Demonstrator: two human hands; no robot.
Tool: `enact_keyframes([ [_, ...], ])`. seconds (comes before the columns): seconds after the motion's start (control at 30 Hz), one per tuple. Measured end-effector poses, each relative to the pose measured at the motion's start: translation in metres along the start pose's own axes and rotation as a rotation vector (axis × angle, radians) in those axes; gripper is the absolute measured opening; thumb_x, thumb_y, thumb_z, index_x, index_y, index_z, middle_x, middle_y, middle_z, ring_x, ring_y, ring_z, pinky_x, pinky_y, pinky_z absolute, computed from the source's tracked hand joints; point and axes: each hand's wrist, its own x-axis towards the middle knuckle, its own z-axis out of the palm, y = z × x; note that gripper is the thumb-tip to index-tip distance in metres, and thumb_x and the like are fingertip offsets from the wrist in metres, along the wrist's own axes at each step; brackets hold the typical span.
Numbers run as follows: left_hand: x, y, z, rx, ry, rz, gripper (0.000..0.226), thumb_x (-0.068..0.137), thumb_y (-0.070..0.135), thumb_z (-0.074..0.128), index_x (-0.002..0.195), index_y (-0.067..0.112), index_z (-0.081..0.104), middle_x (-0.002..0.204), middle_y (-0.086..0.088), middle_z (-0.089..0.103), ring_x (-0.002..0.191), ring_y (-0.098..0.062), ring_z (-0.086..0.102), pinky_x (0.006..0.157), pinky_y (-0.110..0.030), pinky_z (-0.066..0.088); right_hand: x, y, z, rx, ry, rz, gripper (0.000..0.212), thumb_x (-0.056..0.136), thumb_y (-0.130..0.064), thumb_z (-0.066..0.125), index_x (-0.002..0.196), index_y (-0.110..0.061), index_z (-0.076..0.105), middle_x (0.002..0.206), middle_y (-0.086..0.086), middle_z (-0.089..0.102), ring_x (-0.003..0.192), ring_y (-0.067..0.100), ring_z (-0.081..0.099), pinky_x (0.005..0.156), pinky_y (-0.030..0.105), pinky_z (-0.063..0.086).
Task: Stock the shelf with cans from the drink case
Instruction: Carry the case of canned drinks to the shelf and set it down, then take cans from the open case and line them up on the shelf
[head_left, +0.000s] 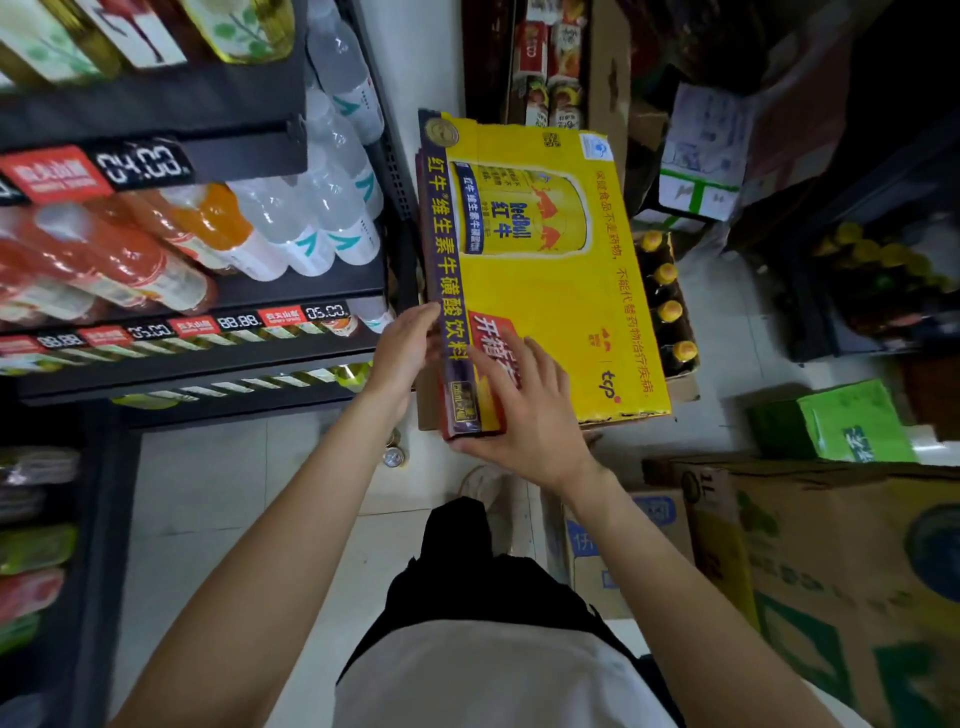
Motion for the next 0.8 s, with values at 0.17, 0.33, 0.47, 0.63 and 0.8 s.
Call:
enact_keyframes([
  [0.17,-0.020,0.041,0.018,0.002,-0.082,0.224,0.022,0.095,0.036,0.046,0.097,0.030,0.067,0.098,0.003,0.071,0.086,-0.012,0.066,0.082,-0.032,0.050,0.002,-0.012,-0.036,0.078,0.263,0.028,0.068,0.071,-0.031,0.062,0.135,-0.025,0.040,0.137,0.013,0.049,0.122,0.035,0.045,0.088,0.045,0.046],
  [0.33,-0.016,0.070,0.047,0.147,-0.204,0.541,0.027,0.092,0.016,0.055,0.118,0.015,0.062,0.112,0.000,0.065,0.096,0.000,0.060,0.086,-0.015,0.044,-0.015,0.009,-0.085,0.147,0.718,0.090,0.048,0.078,0.001,0.062,0.123,-0.015,0.059,0.108,0.009,0.058,0.094,0.026,0.058,0.073,0.035,0.050],
  [0.47,0.001,0.075,0.081,0.516,-0.297,0.756,0.032,0.087,0.016,0.063,0.118,0.020,0.061,0.103,0.008,0.061,0.086,0.009,0.056,0.079,-0.008,0.041,-0.027,0.031,-0.118,0.119,0.954,0.263,0.042,0.083,0.000,0.065,0.117,-0.020,0.051,0.099,0.012,0.065,0.085,0.012,0.058,0.072,0.018,0.045],
  [0.63,0.012,0.069,0.135,0.764,-0.474,0.836,0.049,0.083,0.015,0.066,0.130,0.021,0.052,0.130,0.001,0.054,0.118,-0.014,0.052,0.100,-0.029,0.041,-0.037,0.068,-0.150,0.227,1.136,0.532,0.032,0.083,-0.013,0.068,0.111,-0.014,0.051,0.100,-0.005,0.058,0.088,0.007,0.056,0.073,0.030,0.050],
  [0.8,0.018,0.052,0.182,0.972,-0.575,0.820,0.057,0.090,0.030,0.059,0.142,0.029,0.037,0.150,0.006,0.032,0.138,-0.016,0.028,0.109,-0.029,0.023,-0.043,0.138,-0.159,0.566,1.217,0.875,0.064,0.082,-0.021,0.070,0.134,-0.025,0.034,0.124,0.000,0.054,0.110,0.016,0.058,0.091,0.042,0.053],
])
